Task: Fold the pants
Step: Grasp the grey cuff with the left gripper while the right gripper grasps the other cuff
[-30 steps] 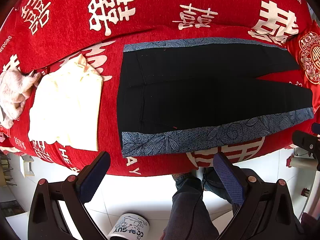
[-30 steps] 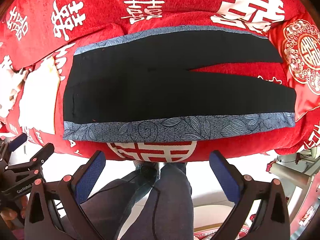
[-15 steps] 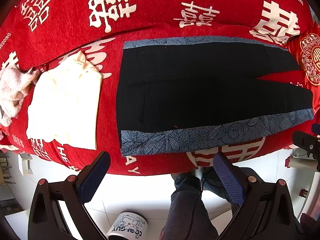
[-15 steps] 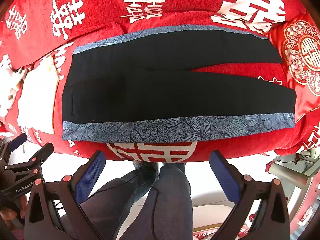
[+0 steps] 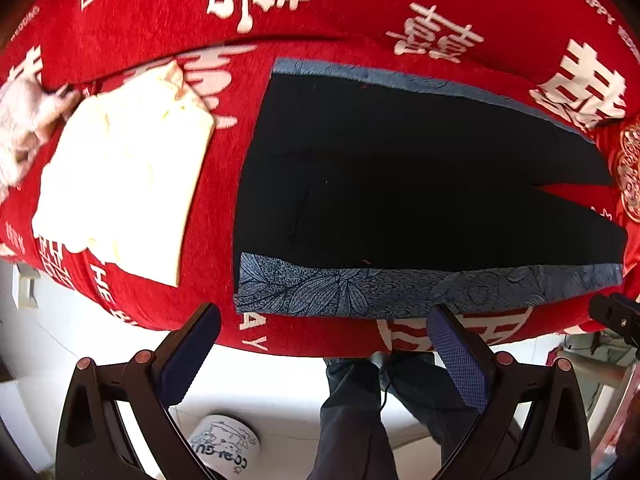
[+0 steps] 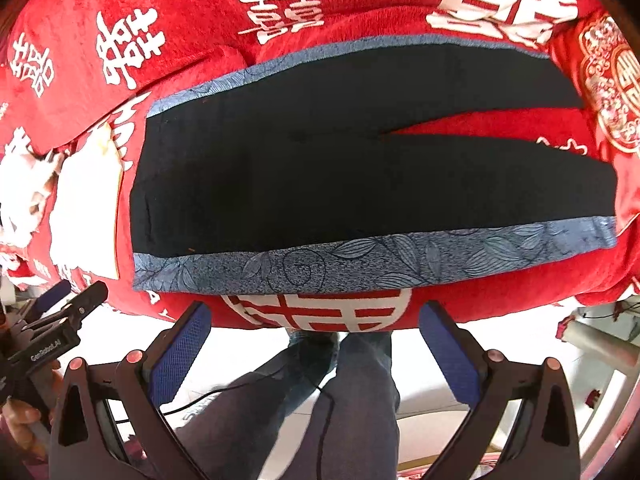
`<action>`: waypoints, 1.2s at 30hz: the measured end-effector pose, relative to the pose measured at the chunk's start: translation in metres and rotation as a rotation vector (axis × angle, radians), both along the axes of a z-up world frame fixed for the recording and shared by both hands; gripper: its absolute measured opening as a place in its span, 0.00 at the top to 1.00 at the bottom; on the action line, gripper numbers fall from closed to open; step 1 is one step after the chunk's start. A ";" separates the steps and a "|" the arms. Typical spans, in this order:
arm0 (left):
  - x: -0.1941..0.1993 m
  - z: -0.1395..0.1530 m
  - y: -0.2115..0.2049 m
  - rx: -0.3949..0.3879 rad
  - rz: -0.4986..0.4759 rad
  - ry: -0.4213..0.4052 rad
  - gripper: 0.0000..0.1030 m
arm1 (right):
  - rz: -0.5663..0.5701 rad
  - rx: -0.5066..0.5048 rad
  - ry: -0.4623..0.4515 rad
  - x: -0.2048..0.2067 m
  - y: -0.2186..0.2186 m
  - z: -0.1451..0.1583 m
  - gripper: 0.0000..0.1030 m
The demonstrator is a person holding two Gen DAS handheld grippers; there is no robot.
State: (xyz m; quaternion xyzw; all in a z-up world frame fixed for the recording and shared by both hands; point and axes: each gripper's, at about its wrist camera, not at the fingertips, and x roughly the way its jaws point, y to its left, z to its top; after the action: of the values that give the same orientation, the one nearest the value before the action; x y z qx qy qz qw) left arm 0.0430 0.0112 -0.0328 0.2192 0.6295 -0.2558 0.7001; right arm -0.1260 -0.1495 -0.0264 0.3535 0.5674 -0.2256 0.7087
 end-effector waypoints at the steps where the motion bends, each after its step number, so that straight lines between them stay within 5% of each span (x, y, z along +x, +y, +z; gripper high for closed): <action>1: 0.001 -0.005 0.000 0.003 0.004 0.007 0.00 | -0.001 0.005 0.001 0.001 -0.001 -0.004 0.00; 8: 0.007 -0.032 -0.005 -0.013 0.050 0.025 0.00 | 0.009 0.026 0.013 0.017 -0.004 -0.035 0.00; 14: 0.020 -0.050 0.011 -0.132 0.157 0.087 0.01 | 0.008 0.273 -0.220 0.021 -0.002 -0.064 0.00; 16: 0.025 -0.064 0.021 -0.196 0.198 0.161 0.23 | -0.005 0.370 -0.289 0.021 0.004 -0.077 0.03; 18: 0.029 -0.082 0.031 -0.236 0.234 0.238 0.28 | -0.016 0.458 -0.322 0.022 0.013 -0.097 0.33; 20: 0.030 -0.095 0.040 -0.251 0.252 0.257 0.28 | -0.015 0.540 -0.325 0.024 0.024 -0.120 0.48; 26: 0.023 -0.112 0.054 -0.298 0.252 0.277 0.28 | -0.001 0.599 -0.360 0.035 0.045 -0.186 0.48; 34: 0.013 -0.129 0.076 -0.330 0.302 0.376 0.28 | -0.137 0.678 -0.461 0.037 0.034 -0.221 0.49; 35: 0.014 -0.133 0.076 -0.334 0.321 0.397 0.28 | -0.156 0.697 -0.471 0.037 0.033 -0.224 0.60; 36: 0.016 -0.134 0.077 -0.362 0.346 0.424 0.28 | -0.168 0.720 -0.502 0.036 0.028 -0.222 0.81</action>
State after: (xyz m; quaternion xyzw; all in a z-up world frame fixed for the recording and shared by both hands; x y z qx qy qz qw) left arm 0.0591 0.0887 -0.1672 -0.0772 0.7336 -0.2806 0.6141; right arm -0.0896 -0.1213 -0.2481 0.6662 0.3896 0.0224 0.6355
